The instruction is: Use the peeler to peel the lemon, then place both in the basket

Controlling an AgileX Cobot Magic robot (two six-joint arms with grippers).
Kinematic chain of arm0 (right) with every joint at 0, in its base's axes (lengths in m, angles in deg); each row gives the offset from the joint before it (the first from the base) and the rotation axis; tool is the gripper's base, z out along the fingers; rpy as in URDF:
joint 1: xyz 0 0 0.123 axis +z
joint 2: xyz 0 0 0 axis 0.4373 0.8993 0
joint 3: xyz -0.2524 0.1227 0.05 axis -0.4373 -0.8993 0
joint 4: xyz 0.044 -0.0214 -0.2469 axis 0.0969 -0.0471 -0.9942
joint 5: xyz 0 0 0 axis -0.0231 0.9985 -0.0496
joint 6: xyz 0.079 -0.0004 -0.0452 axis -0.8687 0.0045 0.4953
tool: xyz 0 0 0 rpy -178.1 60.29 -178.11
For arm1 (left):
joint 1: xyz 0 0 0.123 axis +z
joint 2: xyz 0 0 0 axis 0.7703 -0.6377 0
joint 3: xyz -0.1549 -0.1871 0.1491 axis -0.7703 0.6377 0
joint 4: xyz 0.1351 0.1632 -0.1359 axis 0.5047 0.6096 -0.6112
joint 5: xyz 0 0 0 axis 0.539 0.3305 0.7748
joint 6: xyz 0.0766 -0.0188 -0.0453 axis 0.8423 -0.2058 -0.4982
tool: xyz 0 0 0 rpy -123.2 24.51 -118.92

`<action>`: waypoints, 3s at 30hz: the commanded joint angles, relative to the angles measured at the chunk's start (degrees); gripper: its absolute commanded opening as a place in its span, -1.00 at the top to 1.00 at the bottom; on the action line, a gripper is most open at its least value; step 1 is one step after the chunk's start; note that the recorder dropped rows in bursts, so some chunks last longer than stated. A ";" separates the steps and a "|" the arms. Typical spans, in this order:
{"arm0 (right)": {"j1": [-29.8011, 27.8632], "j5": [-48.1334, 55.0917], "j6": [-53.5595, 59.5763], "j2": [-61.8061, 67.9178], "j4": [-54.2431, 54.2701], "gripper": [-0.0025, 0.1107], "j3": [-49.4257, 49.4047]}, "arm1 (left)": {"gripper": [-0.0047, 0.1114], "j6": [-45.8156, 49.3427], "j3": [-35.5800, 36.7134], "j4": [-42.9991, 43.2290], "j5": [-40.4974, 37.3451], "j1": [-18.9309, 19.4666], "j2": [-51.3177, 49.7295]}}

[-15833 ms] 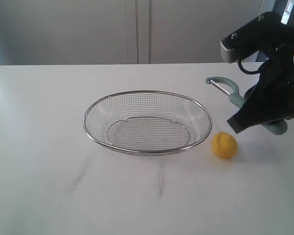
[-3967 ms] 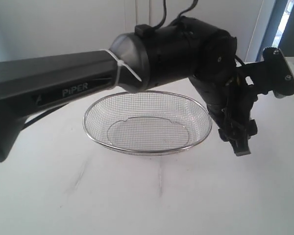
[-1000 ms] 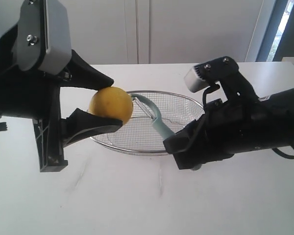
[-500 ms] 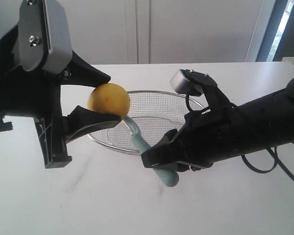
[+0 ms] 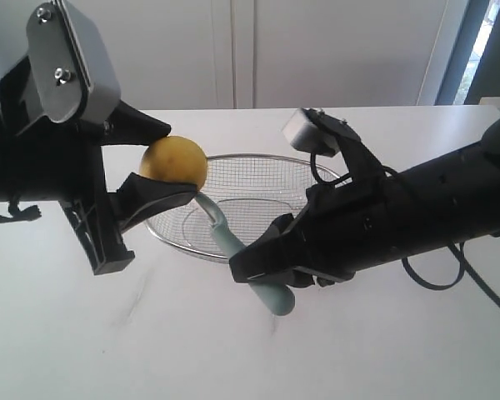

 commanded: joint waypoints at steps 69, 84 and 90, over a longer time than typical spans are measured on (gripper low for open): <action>-4.44 -20.93 -34.33 -5.63 -36.62 0.96 -0.85 | 0.92 1.13 0.08 -6.83 0.16 -0.02 -3.87; -4.15 -1.77 -1.70 3.00 -1.29 0.96 0.70 | 0.92 1.13 0.08 -6.83 -0.09 -0.02 -3.87; -4.15 2.34 -0.48 4.60 2.07 0.96 0.70 | 0.92 1.13 0.08 -6.83 -0.09 -0.02 -3.87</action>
